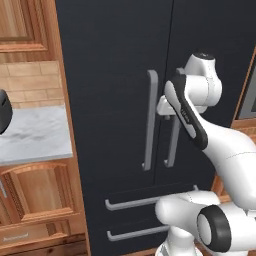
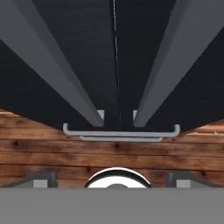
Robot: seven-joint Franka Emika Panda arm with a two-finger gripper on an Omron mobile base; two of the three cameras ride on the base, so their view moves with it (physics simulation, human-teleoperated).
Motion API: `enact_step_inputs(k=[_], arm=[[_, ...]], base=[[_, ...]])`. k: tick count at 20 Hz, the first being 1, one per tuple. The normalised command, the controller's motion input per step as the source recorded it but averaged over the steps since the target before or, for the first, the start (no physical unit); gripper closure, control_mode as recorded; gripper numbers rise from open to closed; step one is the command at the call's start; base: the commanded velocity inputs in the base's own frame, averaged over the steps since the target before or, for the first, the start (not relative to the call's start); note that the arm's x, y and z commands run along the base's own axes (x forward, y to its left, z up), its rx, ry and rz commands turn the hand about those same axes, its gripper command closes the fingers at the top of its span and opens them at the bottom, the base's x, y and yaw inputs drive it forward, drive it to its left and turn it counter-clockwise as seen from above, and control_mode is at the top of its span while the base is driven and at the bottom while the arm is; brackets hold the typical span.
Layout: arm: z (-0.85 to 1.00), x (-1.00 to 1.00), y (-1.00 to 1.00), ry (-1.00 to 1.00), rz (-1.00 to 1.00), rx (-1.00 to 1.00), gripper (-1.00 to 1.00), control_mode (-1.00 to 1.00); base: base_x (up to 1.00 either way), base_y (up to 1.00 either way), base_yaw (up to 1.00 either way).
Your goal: Open the fridge, grab two sodas, and place both sodas inside the bowl with ice on the dining counter.
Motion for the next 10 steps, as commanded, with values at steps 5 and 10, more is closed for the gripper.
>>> enact_step_inputs(k=[5, 10], arm=[[0.0, 0.0, 0.0, 0.0, 0.0, 0.0, -1.0, 1.0], [0.0, 0.0, 0.0, 0.0, 0.0, 0.0, -1.0, 1.0]], base=[[-0.39, -0.24, -0.01], [-0.35, -0.29, -0.01]])
